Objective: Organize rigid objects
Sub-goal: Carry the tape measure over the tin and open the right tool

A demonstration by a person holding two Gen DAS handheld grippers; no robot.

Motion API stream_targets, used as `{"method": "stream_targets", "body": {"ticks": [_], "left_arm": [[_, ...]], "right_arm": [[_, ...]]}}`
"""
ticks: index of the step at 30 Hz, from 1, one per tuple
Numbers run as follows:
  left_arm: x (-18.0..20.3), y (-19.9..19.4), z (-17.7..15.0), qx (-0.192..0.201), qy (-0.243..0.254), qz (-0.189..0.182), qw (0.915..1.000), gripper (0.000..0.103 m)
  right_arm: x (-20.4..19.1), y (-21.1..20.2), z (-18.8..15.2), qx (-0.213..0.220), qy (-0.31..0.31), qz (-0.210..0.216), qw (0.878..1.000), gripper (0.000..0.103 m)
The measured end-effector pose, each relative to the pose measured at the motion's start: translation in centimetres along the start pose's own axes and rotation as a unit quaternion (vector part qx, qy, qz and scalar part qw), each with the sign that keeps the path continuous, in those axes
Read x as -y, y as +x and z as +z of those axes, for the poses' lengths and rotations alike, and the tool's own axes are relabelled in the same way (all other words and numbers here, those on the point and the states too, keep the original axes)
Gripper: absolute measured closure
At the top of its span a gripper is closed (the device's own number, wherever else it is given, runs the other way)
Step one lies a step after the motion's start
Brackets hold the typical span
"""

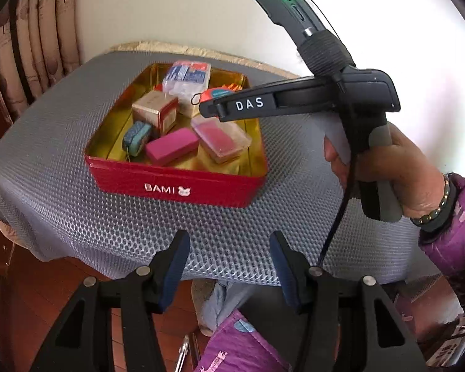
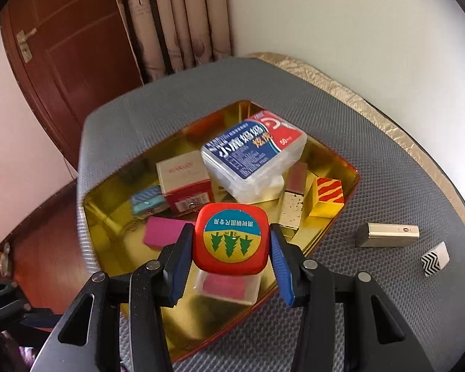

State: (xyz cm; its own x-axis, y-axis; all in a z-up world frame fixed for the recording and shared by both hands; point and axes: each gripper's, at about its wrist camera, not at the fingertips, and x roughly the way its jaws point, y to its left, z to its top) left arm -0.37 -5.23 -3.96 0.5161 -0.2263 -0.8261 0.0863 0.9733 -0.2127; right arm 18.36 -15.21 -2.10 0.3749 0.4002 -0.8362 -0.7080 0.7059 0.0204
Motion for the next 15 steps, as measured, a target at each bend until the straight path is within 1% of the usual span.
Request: {"method": "stream_targets", "body": {"ticks": [3,11,15], "left_arm": [[-0.6,0.5,0.1,-0.012,-0.012,-0.012,0.9998,0.048],[-1.0,1.3,-0.2,-0.034,-0.016,-0.011,0.9992,0.048],[-1.1,1.3,-0.3,-0.036,-0.016,-0.012,0.9992,0.048]], "right_arm": [[0.1,1.2,-0.1,-0.008,0.000,-0.003,1.000,0.059],[0.5,2.9,-0.1,-0.017,0.009,-0.003,1.000,0.059],[0.6,3.2,0.1,-0.016,0.010,-0.003,1.000,0.059]]}}
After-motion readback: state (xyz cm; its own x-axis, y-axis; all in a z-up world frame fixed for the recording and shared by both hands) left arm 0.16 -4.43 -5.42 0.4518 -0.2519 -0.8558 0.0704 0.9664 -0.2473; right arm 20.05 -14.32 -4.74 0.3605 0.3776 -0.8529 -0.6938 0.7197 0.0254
